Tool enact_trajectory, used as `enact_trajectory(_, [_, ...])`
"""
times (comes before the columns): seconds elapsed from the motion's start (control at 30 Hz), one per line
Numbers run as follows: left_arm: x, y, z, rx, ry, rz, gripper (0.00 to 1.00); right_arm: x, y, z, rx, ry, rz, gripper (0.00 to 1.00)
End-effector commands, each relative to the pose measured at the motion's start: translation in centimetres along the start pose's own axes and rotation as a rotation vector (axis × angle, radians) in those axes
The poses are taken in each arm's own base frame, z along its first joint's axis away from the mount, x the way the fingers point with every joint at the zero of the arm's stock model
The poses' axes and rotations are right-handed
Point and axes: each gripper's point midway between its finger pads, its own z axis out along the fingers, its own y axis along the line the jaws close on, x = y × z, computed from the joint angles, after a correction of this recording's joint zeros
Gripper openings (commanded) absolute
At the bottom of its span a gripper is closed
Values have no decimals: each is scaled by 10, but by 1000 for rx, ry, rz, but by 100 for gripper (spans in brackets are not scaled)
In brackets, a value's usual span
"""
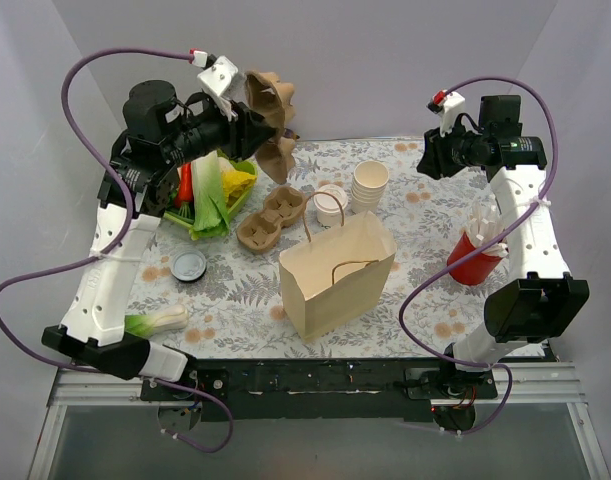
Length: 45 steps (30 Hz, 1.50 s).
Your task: Pack the takeout coffee
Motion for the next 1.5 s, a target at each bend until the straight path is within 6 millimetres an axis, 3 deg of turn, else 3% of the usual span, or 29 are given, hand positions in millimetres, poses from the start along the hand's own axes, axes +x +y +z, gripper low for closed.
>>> enact_trajectory(0.0, [-35, -73, -18, 353, -154, -54, 0, 3, -9, -5, 48, 21, -41, 41])
enact_trajectory(0.13, [-35, -91, 6, 408, -94, -111, 0, -2, -9, 3, 19, -16, 21, 39])
enact_trajectory(0.17, [-47, -94, 3, 408, -116, -92, 0, 0, -5, 7, 1, -20, 40, 38])
enact_trajectory(0.33, [-53, -113, 11, 438, -115, -51, 0, -20, 10, 4, -60, -124, 89, 38])
enact_trajectory(0.47, [-36, -141, 18, 512, -54, -20, 0, -31, 10, -3, -56, -152, 72, 38])
enact_trajectory(0.5, [-19, -155, 19, 551, -5, -25, 0, -33, 10, -5, -50, -158, 67, 38])
enact_trajectory(0.6, [3, -170, 21, 577, 50, -16, 0, -35, 11, -7, -43, -165, 60, 38])
enact_trajectory(0.8, [40, -165, 36, 549, 156, 29, 0, -32, 15, -16, -31, -172, 54, 38])
enact_trajectory(0.83, [46, -165, 39, 549, 178, 26, 0, -26, 7, -18, -11, -167, 72, 38])
enact_trajectory(1.07, [75, -168, 34, 563, 266, 5, 0, -17, 15, -22, -21, -161, 80, 38])
enact_trajectory(1.33, [76, -183, 26, 604, 275, -26, 0, -13, 22, -23, -48, -161, 93, 38])
enact_trajectory(1.47, [57, -188, 29, 588, 214, 33, 0, -13, 25, -24, -58, -161, 96, 38])
